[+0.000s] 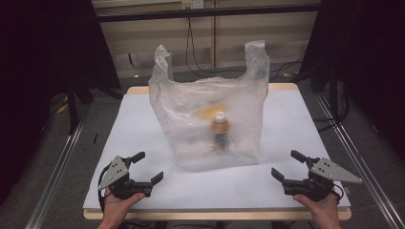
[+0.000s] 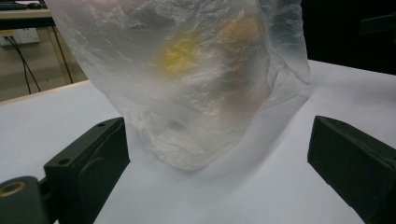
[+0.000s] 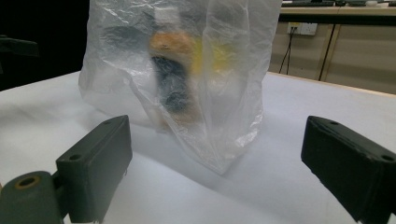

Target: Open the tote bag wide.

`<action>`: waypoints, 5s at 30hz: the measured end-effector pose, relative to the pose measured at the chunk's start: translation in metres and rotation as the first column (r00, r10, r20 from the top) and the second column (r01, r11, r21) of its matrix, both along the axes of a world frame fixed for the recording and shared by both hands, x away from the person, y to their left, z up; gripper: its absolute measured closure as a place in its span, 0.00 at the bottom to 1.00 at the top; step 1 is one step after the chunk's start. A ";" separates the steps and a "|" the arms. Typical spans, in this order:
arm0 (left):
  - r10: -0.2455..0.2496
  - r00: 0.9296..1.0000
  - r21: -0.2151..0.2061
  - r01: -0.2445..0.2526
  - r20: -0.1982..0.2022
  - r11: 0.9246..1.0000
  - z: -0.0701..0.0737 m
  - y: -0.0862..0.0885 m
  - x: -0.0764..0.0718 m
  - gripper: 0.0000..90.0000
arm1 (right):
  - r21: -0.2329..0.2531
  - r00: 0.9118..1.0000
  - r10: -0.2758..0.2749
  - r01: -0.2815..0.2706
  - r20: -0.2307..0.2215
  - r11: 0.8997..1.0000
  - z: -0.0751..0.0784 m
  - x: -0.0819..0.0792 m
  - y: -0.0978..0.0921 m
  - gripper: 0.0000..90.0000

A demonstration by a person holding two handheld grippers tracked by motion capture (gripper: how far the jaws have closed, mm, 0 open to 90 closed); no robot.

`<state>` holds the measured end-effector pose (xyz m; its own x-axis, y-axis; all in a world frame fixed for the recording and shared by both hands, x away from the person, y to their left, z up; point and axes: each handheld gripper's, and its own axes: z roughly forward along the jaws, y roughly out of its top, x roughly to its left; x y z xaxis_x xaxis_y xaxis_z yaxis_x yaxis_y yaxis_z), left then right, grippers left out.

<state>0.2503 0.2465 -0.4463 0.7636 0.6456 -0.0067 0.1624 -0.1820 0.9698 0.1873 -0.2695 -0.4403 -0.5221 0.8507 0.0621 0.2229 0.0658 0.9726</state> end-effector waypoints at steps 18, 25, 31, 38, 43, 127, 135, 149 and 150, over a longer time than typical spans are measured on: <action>0.006 1.000 0.011 -0.005 -0.031 1.000 -0.001 -0.004 0.003 0.23 | 0.002 0.996 0.055 -0.055 -0.069 0.998 -0.002 0.009 0.000 0.32; -0.041 0.999 0.021 0.041 -0.033 0.999 0.001 -0.008 0.001 0.38 | 0.015 0.992 0.098 -0.097 -0.085 0.995 -0.001 0.012 0.003 0.51; -0.082 0.995 0.006 0.083 -0.057 0.997 0.003 -0.009 0.002 0.58 | 0.006 0.984 0.147 -0.147 -0.101 0.989 0.001 0.017 0.009 0.69; -0.136 0.987 -0.011 0.135 -0.091 0.991 0.007 -0.009 0.003 0.74 | 0.023 0.972 0.194 -0.192 -0.131 0.981 0.004 0.021 0.015 0.85; -0.178 0.978 0.010 0.180 -0.113 0.984 0.013 -0.016 0.007 0.89 | 0.047 0.963 0.224 -0.219 -0.147 0.975 0.008 0.028 0.017 0.98; -0.304 0.950 -0.058 0.300 -0.077 0.952 0.129 -0.075 0.117 1.00 | 0.000 0.938 0.345 -0.345 -0.045 0.939 0.160 0.144 0.078 1.00; -0.307 0.950 -0.075 0.302 -0.061 0.950 0.143 -0.079 0.127 1.00 | -0.009 0.937 0.348 -0.348 -0.032 0.937 0.175 0.154 0.084 1.00; -0.310 0.950 -0.090 0.305 -0.046 0.948 0.187 -0.101 0.162 1.00 | -0.044 0.953 0.291 -0.295 -0.078 0.954 0.195 0.185 0.090 1.00; -0.304 0.951 -0.088 0.299 -0.048 0.950 0.189 -0.103 0.164 1.00 | -0.048 0.954 0.289 -0.294 -0.083 0.955 0.196 0.186 0.090 1.00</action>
